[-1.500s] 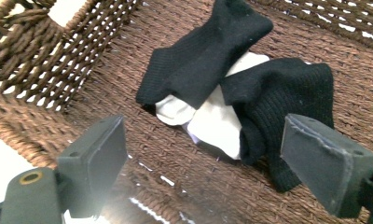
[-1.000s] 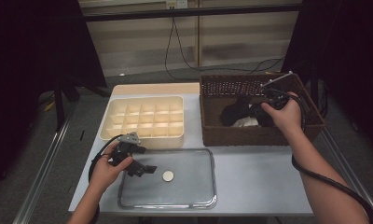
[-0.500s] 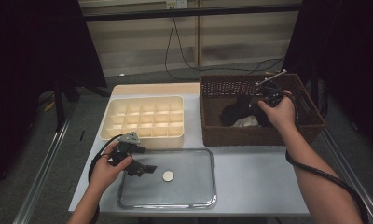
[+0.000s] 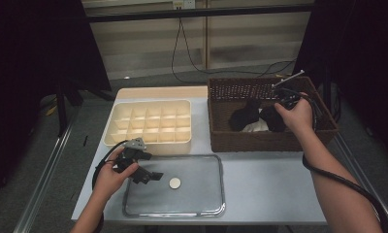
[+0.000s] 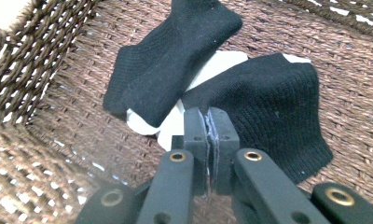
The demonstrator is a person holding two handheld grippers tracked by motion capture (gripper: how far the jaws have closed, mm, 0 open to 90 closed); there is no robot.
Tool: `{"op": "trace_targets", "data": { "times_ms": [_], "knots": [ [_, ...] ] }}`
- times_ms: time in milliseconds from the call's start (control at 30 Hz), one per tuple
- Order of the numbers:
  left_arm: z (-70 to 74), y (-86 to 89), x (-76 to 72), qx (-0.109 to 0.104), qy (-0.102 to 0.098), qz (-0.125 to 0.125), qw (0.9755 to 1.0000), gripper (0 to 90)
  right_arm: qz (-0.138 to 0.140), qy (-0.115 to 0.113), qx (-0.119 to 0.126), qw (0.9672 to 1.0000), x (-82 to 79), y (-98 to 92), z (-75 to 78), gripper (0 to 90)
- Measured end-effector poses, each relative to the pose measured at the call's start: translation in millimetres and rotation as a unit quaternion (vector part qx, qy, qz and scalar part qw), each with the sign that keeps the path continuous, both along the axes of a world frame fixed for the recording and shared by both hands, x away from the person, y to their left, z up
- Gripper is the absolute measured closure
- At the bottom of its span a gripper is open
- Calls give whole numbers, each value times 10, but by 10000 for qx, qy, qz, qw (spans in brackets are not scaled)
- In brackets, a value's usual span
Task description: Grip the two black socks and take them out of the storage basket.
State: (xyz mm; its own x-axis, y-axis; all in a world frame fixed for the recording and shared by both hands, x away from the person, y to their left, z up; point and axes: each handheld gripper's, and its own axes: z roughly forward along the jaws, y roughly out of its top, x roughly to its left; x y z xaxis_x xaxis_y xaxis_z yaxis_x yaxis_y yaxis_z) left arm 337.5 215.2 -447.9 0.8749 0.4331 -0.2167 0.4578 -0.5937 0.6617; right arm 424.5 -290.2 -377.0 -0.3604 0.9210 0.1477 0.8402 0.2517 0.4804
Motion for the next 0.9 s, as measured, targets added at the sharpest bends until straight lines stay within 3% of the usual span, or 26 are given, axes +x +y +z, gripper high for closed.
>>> {"op": "trace_targets", "data": {
  "times_ms": [533, 900],
  "knots": [
    [5, -37, -21, 29, -5, -69, 10000, 32, 46, -163, 89, 9998, -239, -190, 516, 878],
    [-1, -56, -30, 10, -4, -64, 10000, 32, 158, -361, 28, 9992, -368, -202, 861, 878]
  ]
}}
